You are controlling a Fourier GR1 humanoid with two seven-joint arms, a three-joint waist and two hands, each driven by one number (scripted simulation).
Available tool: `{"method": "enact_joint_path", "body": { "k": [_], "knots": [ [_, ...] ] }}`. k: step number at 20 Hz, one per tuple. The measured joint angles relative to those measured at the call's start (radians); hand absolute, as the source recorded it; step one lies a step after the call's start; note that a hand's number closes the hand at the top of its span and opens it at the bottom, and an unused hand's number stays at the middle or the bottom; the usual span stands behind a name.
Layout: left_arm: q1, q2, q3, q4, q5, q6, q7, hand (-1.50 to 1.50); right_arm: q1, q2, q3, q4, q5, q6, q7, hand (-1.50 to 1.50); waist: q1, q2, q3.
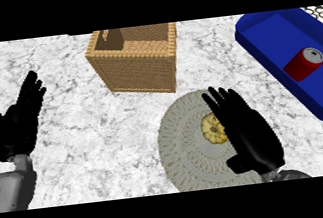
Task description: Pick the squash from the placemat and place it in the basket
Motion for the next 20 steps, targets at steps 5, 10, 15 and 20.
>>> {"method": "enact_joint_path", "body": {
  "k": [5,10,15,20],
  "knots": [
    [0.004,-0.012,0.016,-0.001,-0.016,-0.018,-0.001,0.00,0.010,-0.002,-0.034,0.049,0.045,-0.022,-0.023,-1.50,0.000,0.000,0.000],
    [-0.005,-0.031,0.033,0.006,-0.034,-0.033,0.005,0.00,0.014,0.020,-0.057,0.091,0.080,-0.048,-0.052,-1.50,0.000,0.000,0.000],
    [0.018,-0.053,0.042,-0.008,-0.052,-0.042,-0.007,0.00,-0.019,0.046,-0.089,0.149,0.100,-0.045,-0.078,-1.50,0.000,0.000,0.000],
    [0.004,-0.052,0.064,-0.022,-0.054,-0.061,0.024,0.00,-0.042,0.081,-0.093,0.199,0.139,-0.051,-0.079,-1.50,0.000,-0.003,-0.003]
  ]
}}
